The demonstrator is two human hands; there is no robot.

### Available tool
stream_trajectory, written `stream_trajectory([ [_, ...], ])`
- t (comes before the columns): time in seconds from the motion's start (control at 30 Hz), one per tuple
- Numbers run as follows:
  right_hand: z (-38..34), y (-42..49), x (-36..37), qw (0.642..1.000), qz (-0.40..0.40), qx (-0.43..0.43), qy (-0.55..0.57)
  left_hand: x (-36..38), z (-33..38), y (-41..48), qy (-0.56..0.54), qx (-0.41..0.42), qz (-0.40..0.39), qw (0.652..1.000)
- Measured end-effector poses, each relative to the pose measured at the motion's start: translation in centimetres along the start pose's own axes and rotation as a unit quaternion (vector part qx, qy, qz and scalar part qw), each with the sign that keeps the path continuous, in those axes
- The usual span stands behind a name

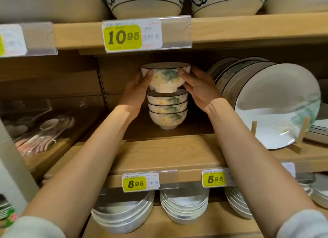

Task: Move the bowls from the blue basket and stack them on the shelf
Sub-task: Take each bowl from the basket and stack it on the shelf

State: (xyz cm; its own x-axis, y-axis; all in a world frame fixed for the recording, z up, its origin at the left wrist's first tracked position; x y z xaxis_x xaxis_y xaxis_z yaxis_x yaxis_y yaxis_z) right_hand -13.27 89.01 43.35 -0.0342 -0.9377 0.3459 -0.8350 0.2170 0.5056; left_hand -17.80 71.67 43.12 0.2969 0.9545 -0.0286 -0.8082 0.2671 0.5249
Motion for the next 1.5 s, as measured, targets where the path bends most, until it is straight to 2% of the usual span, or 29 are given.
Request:
stream_trajectory([
  [0.23, 3.0, 0.7, -1.7, 0.999, 0.019, -0.020, -0.035, -0.2, -2.9, 0.9, 0.067, 0.015, -0.021, 0.997],
  [0.63, 5.1, 1.1, -2.8, 0.996, 0.017, 0.017, -0.089, 0.5, -6.3, 1.5, 0.032, -0.032, -0.006, 0.999],
  [1.27, 5.2, 0.6, -3.2, 0.990, -0.016, 0.042, -0.133, 0.0, -6.9, 0.9, 0.073, -0.034, -0.031, 0.996],
  [1.5, 4.9, 0.3, -2.6, 0.987, -0.016, 0.064, -0.145, 0.1, -6.6, 0.5, 0.047, -0.065, -0.034, 0.996],
])
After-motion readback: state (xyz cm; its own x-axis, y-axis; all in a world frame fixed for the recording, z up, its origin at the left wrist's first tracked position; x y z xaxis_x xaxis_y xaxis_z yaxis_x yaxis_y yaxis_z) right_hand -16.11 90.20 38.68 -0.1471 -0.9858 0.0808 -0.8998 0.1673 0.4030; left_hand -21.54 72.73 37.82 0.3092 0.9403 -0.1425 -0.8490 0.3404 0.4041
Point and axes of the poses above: each hand's wrist, its own y-axis towards the middle knuckle, its own x-axis out of the palm, z = x × y, the point moved 1 cm from there along y, towards the middle knuckle, and after that the axes turned 6 degrees about y, right-handed, at the moved point
